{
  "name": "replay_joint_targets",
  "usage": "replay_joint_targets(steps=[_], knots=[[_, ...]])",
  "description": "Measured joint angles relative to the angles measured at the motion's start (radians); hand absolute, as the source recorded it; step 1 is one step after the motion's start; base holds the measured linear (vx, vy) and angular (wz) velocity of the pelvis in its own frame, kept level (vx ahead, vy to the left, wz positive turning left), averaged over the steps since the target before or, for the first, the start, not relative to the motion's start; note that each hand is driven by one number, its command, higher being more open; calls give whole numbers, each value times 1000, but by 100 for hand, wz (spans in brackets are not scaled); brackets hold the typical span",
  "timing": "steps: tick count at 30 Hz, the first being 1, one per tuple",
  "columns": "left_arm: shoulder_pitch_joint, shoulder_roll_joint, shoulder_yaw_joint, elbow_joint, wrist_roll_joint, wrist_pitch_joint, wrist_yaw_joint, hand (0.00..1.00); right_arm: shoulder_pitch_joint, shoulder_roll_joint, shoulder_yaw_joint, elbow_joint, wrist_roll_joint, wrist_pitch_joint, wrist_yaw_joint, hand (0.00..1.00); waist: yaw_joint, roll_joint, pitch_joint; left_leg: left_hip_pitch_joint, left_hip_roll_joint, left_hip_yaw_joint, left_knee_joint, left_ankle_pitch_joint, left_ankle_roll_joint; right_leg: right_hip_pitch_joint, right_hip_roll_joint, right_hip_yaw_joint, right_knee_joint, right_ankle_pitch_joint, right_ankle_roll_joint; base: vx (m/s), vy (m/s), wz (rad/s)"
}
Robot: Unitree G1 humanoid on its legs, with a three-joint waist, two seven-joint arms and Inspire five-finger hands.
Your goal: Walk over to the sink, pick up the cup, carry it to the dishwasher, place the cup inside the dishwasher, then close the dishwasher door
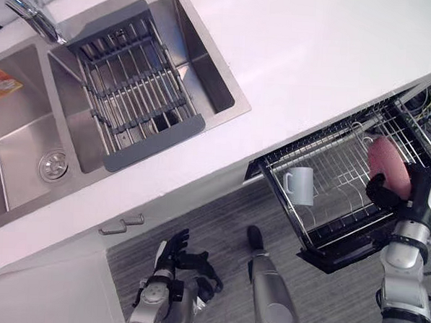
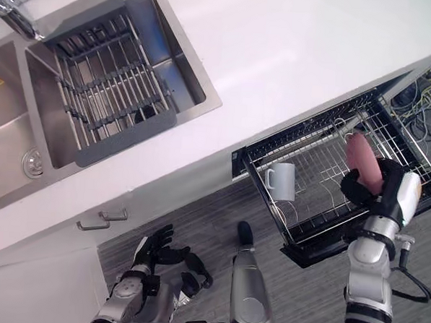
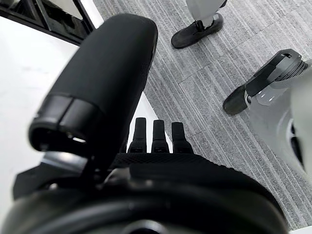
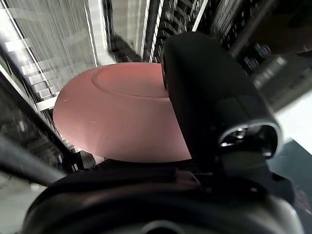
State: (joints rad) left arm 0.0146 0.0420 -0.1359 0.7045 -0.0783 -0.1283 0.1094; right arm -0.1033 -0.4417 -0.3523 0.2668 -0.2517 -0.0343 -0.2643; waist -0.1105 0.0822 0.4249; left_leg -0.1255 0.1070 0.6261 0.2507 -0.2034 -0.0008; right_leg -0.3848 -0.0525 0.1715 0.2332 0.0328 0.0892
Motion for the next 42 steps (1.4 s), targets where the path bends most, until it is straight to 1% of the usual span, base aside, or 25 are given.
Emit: replay_joint_targets(steps=[4, 5, 11, 17, 19, 21, 22, 24, 25, 26, 29, 30, 32, 33, 35, 39, 42], knots=[[-28, 3, -20, 1, 0, -8, 0, 90, -79, -27, 68, 120, 35, 1, 38, 30, 11, 11, 17, -24, 0, 21, 6, 0, 1, -25, 4, 23, -20, 24, 3, -2, 3, -16], [-32, 4, -20, 1, 0, -10, 0, 90, -88, -27, 76, 134, 35, 0, 39, 90, 12, 12, 20, -25, 0, 22, 6, 0, 1, -25, 4, 25, -23, 27, 4, 6, 0, -9], [-64, 7, -22, 2, 0, -16, 1, 90, -141, -45, 86, 156, 56, -9, 44, 90, 19, 12, 25, -41, 1, 30, 14, 1, 6, -32, 3, 34, -44, 47, 5, -1, -2, -3], [-74, 6, -26, 2, 0, -16, 2, 90, -121, -19, 78, 127, 55, 16, 33, 90, 30, 11, 26, -42, 6, 32, 21, 0, 9, -31, 3, 30, -48, 49, 5, 6, -3, 0], [-80, 5, -26, 2, 0, -15, 3, 90, -80, 7, 59, 46, 55, 25, 28, 90, 40, 11, 27, -42, 13, 33, 30, -2, 10, -30, 4, 20, -48, 49, 4, 39, -27, -2], [-86, -1, -18, 1, 1, -15, 8, 90, -26, 53, 24, -96, 58, 28, 17, 90, 42, 10, 27, -41, 23, 32, 42, -8, 9, -26, 4, -1, -48, 43, 3, 36, -32, -2], [-87, -5, -18, 1, 1, -11, 11, 90, 2, 69, 8, -168, 62, 28, 13, 90, 42, 10, 27, -37, 32, 33, 52, -16, 4, -19, 5, -14, -47, 41, 1, 38, -29, -4], [-87, -10, -18, 2, 1, -8, 11, 90, 45, 97, -20, -256, 63, 27, 5, 90, 43, 9, 28, -26, 46, 33, 69, -26, 0, -6, 10, -27, -45, 35, -6, 49, -30, -6], [-86, -15, -16, 2, 1, -5, 10, 90, 90, 129, -53, -334, 65, 19, -1, 90, 42, 6, 28, -9, 56, 33, 78, -33, -5, 10, 15, -37, -36, 31, -8, 48, -28, -6], [-86, -17, -16, 2, 2, -4, 9, 90, 109, 138, -64, -364, 66, 17, -1, 90, 42, 5, 28, -1, 59, 34, 78, -35, -8, 17, 17, -37, -32, 29, -10, 49, -25, -7], [-86, -29, 13, 1, 3, -1, 2, 90, 184, 184, -109, -463, 75, -7, -1, 90, 38, -10, 21, 28, 69, 42, 86, -45, -16, 27, 27, -37, 5, 2, -13, 48, -28, -8], [-86, -31, 30, 0, 4, 4, -1, 90, 227, 220, -141, -499, 96, -16, -1, 90, 36, -22, 15, 43, 72, 43, 88, -48, -20, 31, 28, -44, 29, -17, -13, 39, -32, 0], [-82, -31, 35, -1, 4, 8, -2, 90, 271, 260, -174, -514, 142, -26, -1, 90, 33, -32, 8, 59, 77, 42, 93, -53, -25, 41, 30, -53, 46, -34, -16, 18, -17, 2], [-73, -33, 47, -1, 6, 11, -3, 90, 305, 292, -196, -514, 171, -29, -1, 90, 32, -43, -3, 71, 85, 43, 104, -61, -30, 46, 28, -71, 62, -47, -18, 28, -34, -2], [-54, -39, 63, 0, 22, 15, -4, 90, 361, 343, -230, -514, 227, -31, -1, 90, 18, -58, -22, 87, 92, 43, 115, -75, -36, 51, 19, -101, 93, -70, -24, 15, -8, 0], [-27, -60, 68, 1, 24, 24, -7, 90, 477, 436, -299, -469, 327, -37, -4, 90, 5, -60, -71, 97, 101, 47, 138, -94, -39, 50, 10, -122, 135, -93, -31, 46, 5, 2], [-23, -63, 67, 0, 30, 24, -8, 90, 519, 470, -295, -370, 394, -36, 5, 90, -7, -62, -93, 103, 100, 51, 153, -107, -41, 41, 3, -123, 170, -118, -28, 6, 2, -2]])
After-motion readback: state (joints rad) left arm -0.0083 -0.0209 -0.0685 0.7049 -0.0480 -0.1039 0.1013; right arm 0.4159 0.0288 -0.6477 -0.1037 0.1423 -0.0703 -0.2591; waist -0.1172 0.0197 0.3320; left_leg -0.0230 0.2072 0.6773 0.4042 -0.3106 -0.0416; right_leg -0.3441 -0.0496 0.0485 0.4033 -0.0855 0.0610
